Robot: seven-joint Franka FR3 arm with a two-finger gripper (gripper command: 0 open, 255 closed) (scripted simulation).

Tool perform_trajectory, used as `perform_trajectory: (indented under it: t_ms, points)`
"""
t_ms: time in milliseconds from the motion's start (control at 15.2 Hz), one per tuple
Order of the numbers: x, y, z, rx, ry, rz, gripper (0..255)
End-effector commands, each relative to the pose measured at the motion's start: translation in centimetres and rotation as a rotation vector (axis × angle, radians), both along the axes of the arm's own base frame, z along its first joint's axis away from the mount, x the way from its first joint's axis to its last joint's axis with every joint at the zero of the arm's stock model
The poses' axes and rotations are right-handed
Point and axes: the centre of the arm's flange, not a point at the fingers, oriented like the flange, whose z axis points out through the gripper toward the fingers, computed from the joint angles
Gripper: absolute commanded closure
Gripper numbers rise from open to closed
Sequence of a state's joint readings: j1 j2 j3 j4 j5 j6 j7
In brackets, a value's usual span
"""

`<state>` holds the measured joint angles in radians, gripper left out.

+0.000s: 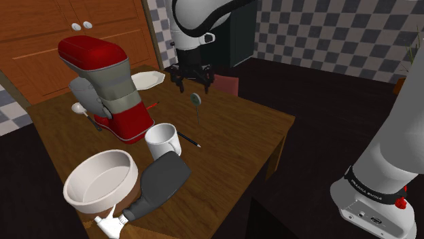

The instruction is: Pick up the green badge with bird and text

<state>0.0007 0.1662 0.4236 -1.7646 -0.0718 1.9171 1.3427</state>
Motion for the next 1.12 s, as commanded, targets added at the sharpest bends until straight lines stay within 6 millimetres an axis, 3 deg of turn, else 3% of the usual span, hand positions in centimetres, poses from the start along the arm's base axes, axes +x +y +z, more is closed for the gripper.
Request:
perform_trajectory:
  t_ms: [0,132,198,792,1056]
  points:
    - [0.0,0.0,-1.4,0.000,0.000,0.000,0]
    - [0.0,0.0,-1.4,0.000,0.000,0.000,0]
    - [0.1,0.0,-1.4,0.000,0.000,0.000,255]
    - [0.0,0.0,-1.4,0.000,0.000,0.000,255]
    - [0.0,0.0,0.8,0.000,0.000,0.000,255]
